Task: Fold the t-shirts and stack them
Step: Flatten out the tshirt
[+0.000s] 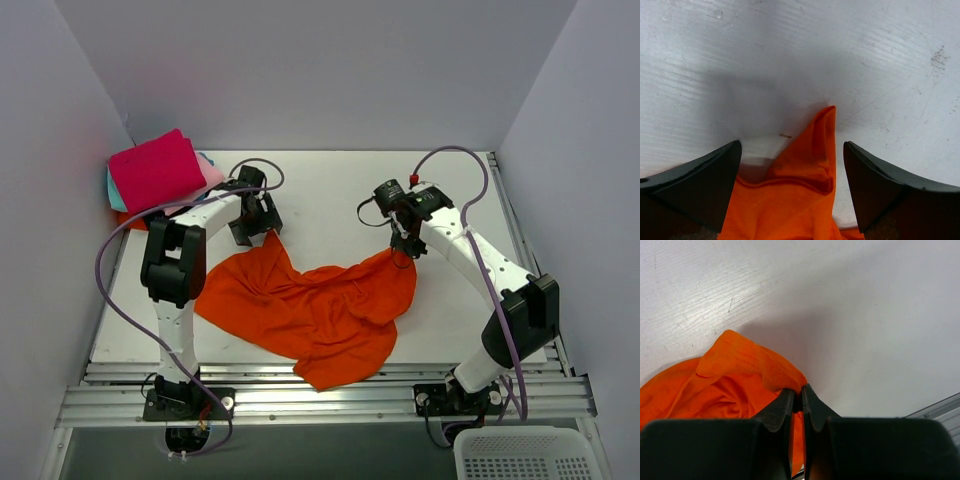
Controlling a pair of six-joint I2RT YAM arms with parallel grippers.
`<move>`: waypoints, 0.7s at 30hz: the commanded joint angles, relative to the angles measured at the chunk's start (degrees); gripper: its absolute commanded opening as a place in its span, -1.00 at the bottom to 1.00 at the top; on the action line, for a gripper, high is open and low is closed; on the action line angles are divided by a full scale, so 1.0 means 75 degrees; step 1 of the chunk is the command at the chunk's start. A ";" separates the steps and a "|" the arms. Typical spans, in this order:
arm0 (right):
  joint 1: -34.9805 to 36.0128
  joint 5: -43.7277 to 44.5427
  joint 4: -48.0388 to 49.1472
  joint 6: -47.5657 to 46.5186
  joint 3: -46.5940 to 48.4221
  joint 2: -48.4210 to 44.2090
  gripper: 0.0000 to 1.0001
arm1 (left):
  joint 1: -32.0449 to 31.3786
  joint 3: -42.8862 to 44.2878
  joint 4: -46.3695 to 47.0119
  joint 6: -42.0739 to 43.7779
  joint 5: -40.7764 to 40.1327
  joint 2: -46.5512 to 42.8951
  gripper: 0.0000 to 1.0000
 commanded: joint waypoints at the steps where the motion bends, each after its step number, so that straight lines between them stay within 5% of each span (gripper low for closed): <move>1: -0.0048 0.0255 -0.0222 -0.0046 0.0088 0.0001 -1.00 | 0.0001 -0.0183 0.0400 0.0076 0.0201 -0.0069 0.85; 12: -0.0048 0.0232 -0.0234 -0.0058 0.0017 0.0001 -1.00 | 0.0001 0.0250 0.0681 -0.0041 0.0447 0.0482 0.73; 17: -0.0048 0.0279 -0.0281 -0.0058 0.0006 0.0012 -1.00 | -0.0011 0.0520 0.0716 -0.0088 0.0482 0.0728 0.34; 21: -0.0095 0.0314 -0.0269 -0.0081 -0.0029 0.0024 -1.00 | -0.0011 0.0520 0.0845 -0.0088 0.0810 0.0787 -0.40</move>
